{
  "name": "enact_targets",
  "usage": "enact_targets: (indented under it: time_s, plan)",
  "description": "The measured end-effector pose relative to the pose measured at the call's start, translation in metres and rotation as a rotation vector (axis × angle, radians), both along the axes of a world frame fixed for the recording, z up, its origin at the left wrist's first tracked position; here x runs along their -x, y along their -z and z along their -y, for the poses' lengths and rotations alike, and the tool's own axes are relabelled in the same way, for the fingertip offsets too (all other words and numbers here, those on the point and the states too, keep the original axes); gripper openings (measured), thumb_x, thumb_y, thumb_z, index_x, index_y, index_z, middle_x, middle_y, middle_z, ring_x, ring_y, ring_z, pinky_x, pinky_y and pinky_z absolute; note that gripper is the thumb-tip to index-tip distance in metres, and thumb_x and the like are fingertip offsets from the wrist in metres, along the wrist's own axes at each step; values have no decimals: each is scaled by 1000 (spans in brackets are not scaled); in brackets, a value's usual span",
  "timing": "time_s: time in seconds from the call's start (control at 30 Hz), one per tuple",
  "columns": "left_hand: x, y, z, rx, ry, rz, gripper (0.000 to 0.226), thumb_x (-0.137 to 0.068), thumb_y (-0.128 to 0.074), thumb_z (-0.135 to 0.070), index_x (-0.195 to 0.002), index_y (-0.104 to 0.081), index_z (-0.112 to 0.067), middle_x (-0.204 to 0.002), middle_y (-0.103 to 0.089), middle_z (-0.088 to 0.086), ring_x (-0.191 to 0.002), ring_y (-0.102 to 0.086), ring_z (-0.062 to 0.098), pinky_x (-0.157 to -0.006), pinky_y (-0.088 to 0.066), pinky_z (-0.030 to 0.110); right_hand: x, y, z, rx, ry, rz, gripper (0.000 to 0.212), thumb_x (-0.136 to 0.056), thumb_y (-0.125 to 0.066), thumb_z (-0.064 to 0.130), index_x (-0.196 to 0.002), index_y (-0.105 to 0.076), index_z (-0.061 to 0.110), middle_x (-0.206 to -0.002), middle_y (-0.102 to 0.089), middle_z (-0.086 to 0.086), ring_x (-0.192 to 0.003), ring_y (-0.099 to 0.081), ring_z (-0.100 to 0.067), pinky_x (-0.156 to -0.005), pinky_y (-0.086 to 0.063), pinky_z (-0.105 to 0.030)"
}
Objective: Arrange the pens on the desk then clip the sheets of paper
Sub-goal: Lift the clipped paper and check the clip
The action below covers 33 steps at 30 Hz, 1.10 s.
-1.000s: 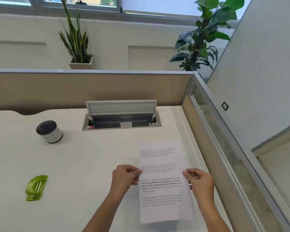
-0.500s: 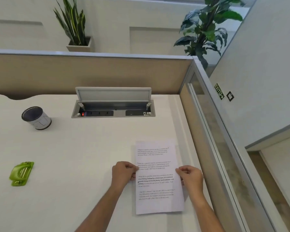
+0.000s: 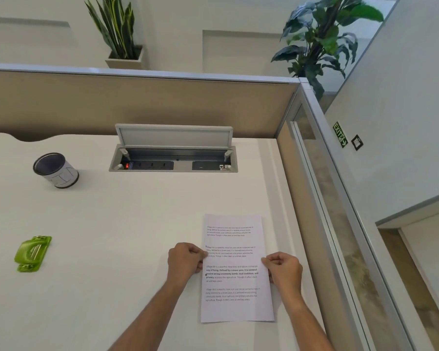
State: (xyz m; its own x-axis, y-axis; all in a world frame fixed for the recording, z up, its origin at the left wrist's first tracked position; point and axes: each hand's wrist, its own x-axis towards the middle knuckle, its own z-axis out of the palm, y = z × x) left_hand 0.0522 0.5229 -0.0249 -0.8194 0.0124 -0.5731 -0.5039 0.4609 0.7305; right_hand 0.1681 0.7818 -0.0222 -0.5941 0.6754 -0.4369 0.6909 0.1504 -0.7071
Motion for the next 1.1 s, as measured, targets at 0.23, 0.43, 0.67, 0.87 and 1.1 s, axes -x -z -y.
enact_targets:
  time_s: [0.23, 0.43, 0.67, 0.87, 1.1]
  plan:
    - [1, -1, -5, 112, 15, -31, 16, -87, -90, -12, -76, -80, -5, -67, -82, 8, -54, -79, 18, -57, -69, 32, 3, 2, 1, -71, -34, 58, 23, -83, -91, 18, -67, -75, 21, -60, -76, 4, -63, -77, -21, -66, -69, -50]
    - [-4, -6, -5, 276, 37, -37, 25, -83, -90, -31, -72, -75, -15, -61, -79, 0, -49, -77, 12, -68, -70, 40, 6, -5, 1, -131, -60, 118, 26, -79, -93, 22, -66, -71, 19, -58, -74, 2, -60, -75, -21, -62, -61, -37]
    - [-9, -12, 4, 233, 23, -22, 33, -82, -92, -41, -75, -73, -15, -64, -80, -2, -48, -76, 13, -71, -70, 42, 3, -14, 2, -130, -78, 133, 30, -78, -94, 27, -64, -69, 18, -53, -72, 3, -51, -71, -18, -60, -59, -36]
    - [-13, -20, 34, 172, 8, -51, 28, -84, -92, -35, -73, -73, -17, -61, -78, -5, -52, -77, 16, -71, -71, 49, -8, -26, 35, -241, -75, 100, 35, -78, -95, 34, -62, -66, 24, -57, -70, 9, -58, -69, -12, -52, -45, -26]
    - [-14, -34, 86, 102, 19, -109, 20, -85, -90, -34, -78, -76, -22, -64, -79, -5, -55, -78, 16, -61, -67, 42, 1, -38, 118, -266, -226, 83, 36, -77, -94, 39, -63, -65, 25, -58, -68, 13, -57, -65, -3, -49, -40, -23]
